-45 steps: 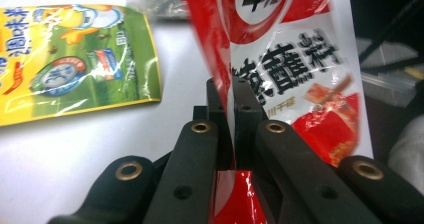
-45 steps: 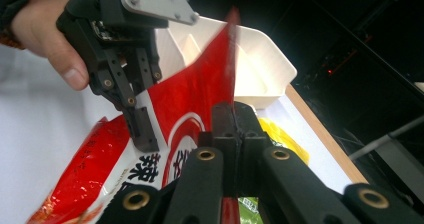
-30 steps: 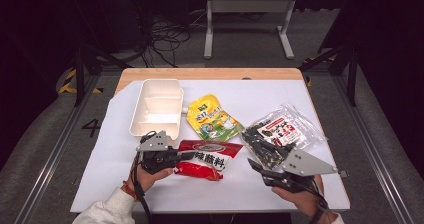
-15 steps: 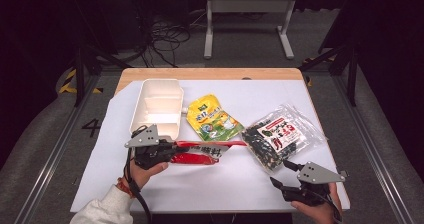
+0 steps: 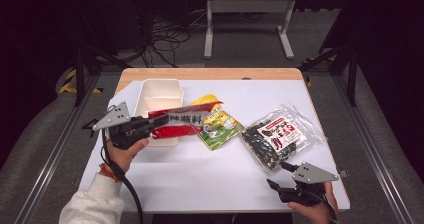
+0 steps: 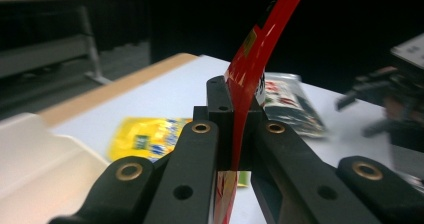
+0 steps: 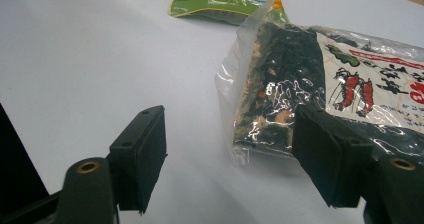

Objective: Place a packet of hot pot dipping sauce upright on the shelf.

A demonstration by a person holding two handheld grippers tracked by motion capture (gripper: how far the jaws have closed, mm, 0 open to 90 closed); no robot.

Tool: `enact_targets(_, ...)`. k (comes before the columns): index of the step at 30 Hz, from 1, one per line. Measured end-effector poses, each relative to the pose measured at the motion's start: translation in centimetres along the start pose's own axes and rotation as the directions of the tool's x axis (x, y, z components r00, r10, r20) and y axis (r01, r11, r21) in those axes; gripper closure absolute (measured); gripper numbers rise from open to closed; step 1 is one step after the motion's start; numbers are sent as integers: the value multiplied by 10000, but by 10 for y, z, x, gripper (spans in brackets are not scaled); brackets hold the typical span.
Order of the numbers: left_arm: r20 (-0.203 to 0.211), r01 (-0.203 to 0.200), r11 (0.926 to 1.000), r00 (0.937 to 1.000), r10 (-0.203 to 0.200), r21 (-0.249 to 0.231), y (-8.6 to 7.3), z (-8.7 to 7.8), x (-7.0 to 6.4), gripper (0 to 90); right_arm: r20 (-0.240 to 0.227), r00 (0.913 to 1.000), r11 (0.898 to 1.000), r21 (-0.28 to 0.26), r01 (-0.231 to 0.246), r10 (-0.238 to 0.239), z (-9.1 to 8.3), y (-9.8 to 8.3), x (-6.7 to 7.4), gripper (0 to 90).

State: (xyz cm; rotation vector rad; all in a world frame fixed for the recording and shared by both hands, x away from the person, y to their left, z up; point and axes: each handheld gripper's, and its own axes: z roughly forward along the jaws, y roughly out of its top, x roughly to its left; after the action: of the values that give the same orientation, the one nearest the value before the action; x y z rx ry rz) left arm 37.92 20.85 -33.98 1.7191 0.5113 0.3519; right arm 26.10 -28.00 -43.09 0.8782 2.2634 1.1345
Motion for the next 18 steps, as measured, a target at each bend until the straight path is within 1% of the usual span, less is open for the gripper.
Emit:
enact_targets(1, -108, 58, 10000, 9999, -58, -18, 4, -2, 5, 899, -43, 10000, 10000, -7, 1, -1, 0, 0, 0, 306)
enact_targets(2, -223, -26, 10000, 9997, 26, -2, 7, -3, 11, 899, -59, 10000, 10000, 17, 46, -46, 1, -1, 0, 306)
enact_targets(3, -223, -26, 10000, 9997, 26, -2, 7, -3, 11, 899, -56, 10000, 10000, 69, 63, -63, 1, -2, 0, 308)
enact_targets(5, -568, 26, 10000, 9984, -22, 65, 12, -3, 21, 899, -76, 10000, 9999, 105, 47, -46, 2, -3, 0, 312)
enact_targets(8, -914, 216, 9997, 9956, -209, 68, 15, -3, 40, 899, -87, 10000, 9999, 134, -42, 43, 1, -5, -1, 313)
enact_targets(11, -1168, 208, 9996, 9930, -184, 193, 18, -2, 53, 899, -62, 9998, 9997, 97, -210, 211, -2, -7, 0, 313)
enact_targets(12, -1196, 188, 9996, 9927, -163, 192, 20, -1, 59, 899, -44, 9996, 9996, 68, -263, 263, -2, -9, 0, 313)
enact_targets(14, -1368, 194, 9995, 9905, -156, 266, 22, 1, 68, 899, 19, 9994, 9993, 149, -341, 341, -4, -12, 2, 313)
enact_targets(15, -1491, 233, 9991, 9887, -179, 349, 23, 4, 75, 899, 91, 9993, 9989, 325, -352, 349, -4, -16, 5, 313)
enact_targets(16, -1491, 233, 9991, 9887, -179, 349, 23, 4, 75, 899, 117, 9994, 9987, 394, -327, 323, -5, -17, 6, 313)
enact_targets(17, -1539, 285, 9989, 9878, -224, 372, 23, 6, 80, 899, 117, 9994, 9987, 394, -327, 323, -5, -17, 6, 313)
enact_targets(18, -1665, 363, 9983, 9856, -282, 459, 23, 10, 89, 899, 223, 9990, 9979, 511, -397, 386, -6, -21, 7, 313)
